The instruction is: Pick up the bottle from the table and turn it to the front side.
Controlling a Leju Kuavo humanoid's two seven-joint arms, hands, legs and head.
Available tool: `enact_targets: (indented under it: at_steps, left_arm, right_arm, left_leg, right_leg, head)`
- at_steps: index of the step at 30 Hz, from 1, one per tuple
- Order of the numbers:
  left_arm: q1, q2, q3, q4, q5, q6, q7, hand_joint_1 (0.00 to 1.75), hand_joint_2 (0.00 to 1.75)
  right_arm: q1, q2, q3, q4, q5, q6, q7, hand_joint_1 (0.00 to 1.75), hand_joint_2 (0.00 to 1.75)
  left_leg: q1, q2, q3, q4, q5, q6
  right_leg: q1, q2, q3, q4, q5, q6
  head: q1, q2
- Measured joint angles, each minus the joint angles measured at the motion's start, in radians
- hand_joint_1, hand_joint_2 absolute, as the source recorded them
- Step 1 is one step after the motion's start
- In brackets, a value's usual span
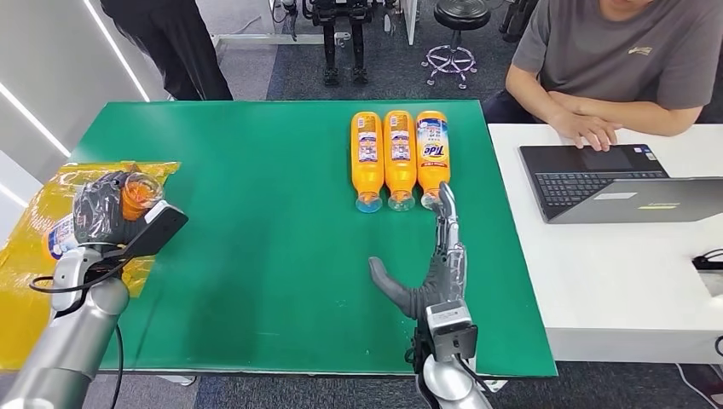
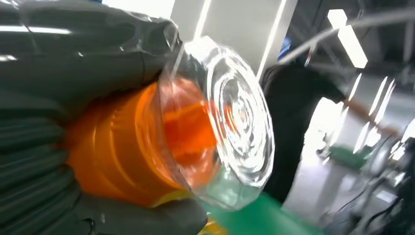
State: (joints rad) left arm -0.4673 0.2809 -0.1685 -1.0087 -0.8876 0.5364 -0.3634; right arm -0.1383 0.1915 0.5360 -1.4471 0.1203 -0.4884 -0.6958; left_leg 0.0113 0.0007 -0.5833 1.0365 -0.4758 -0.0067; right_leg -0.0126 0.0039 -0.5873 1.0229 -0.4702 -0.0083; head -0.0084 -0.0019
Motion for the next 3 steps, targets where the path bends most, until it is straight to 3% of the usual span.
enact_targets:
  at_steps: [3]
  left_arm:
    - [-0.007,0.012,-0.001,0.061,-0.024,-0.006,-0.013,1.75,1.75]
  right_arm:
    - [0.000,0.000,0.000,0.000,-0.007,0.004,-0.002,0.00,1.75]
  left_leg:
    - [0.000,0.000,0.000,0.000,0.000,0.000]
  right_leg:
    - [0.000,0.000,0.000,0.000,0.000,0.000]
  head:
    - [0.000,0.000]
